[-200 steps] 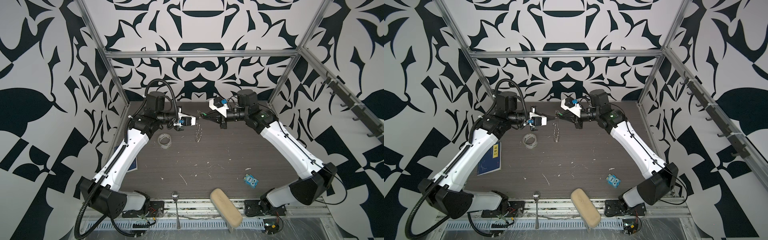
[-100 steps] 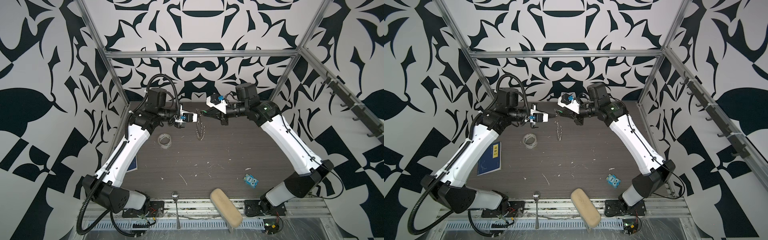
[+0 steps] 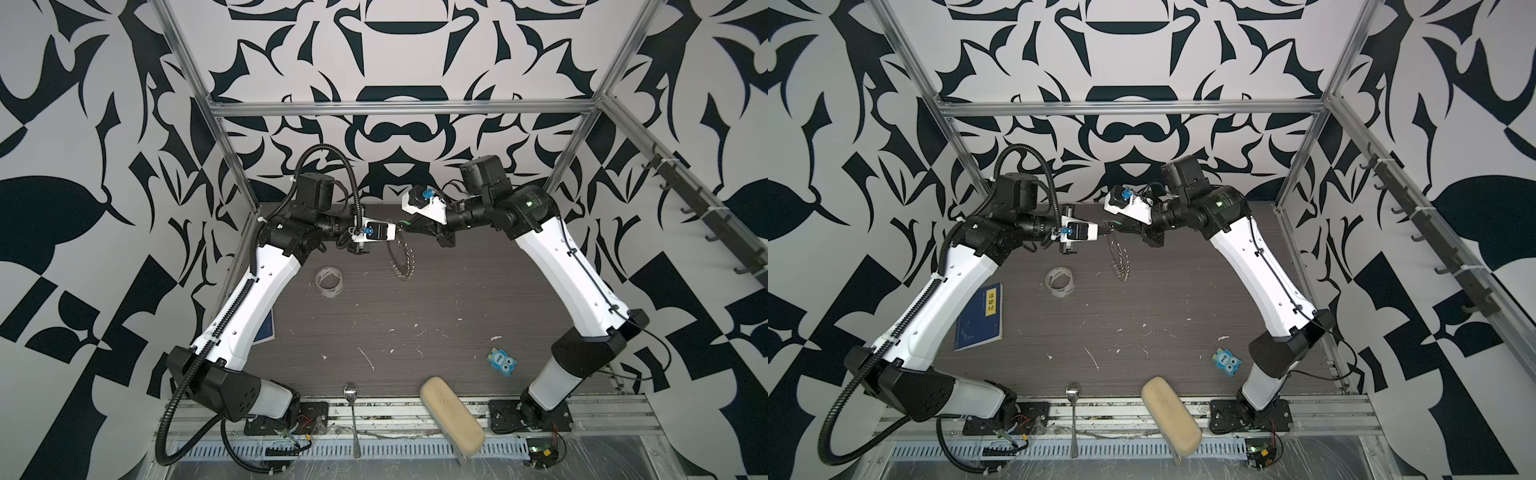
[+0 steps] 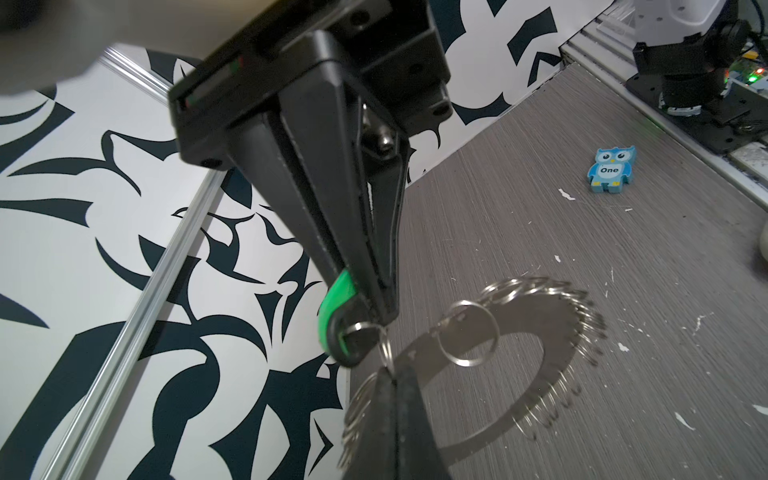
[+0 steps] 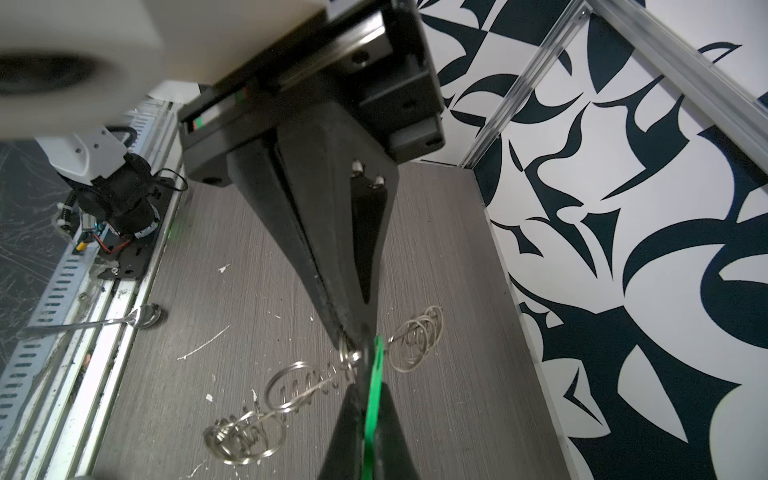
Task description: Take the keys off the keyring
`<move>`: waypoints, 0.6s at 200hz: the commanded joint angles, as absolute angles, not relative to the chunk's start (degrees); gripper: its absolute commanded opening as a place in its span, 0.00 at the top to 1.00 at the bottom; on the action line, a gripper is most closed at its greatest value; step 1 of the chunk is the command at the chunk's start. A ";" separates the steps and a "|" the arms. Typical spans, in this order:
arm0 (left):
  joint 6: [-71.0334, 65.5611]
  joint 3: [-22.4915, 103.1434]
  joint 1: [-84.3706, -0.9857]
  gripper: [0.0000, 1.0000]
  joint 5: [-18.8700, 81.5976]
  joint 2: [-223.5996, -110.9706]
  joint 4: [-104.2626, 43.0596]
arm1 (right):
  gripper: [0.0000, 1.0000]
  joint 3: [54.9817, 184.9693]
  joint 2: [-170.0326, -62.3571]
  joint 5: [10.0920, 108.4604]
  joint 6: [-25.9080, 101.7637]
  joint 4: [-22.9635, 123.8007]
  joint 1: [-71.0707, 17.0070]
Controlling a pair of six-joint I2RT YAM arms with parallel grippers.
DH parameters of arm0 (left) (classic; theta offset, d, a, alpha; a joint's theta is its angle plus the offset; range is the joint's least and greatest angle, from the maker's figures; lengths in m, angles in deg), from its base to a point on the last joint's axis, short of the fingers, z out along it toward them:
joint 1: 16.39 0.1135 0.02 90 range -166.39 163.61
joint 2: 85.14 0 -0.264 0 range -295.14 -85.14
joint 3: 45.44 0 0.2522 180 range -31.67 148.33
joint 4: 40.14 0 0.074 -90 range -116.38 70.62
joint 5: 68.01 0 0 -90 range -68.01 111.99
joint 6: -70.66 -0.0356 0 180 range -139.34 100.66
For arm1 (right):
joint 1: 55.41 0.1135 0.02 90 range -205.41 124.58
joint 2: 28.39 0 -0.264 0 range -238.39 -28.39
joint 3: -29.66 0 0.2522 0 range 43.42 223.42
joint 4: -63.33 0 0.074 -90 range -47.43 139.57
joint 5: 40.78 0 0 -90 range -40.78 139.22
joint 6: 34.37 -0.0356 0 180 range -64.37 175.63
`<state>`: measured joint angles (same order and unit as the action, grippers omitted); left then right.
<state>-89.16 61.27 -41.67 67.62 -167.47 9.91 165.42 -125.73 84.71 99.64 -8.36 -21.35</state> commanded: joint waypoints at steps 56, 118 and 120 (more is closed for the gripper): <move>-75.23 53.68 -43.26 1.00 77.39 -166.55 -10.96 | 1.00 162.17 -123.48 85.93 105.87 0.95 -18.56; -65.18 51.82 -43.22 1.00 75.21 -171.04 -32.07 | 1.00 173.70 -129.22 74.39 112.32 -3.52 -18.58; -65.14 51.82 -43.31 1.00 75.07 -171.33 -32.75 | 1.00 173.59 -129.27 73.67 112.67 -3.04 -18.59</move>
<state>-70.70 52.59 -41.03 71.88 -168.60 -16.36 172.06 -127.77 74.85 108.62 -9.28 -21.04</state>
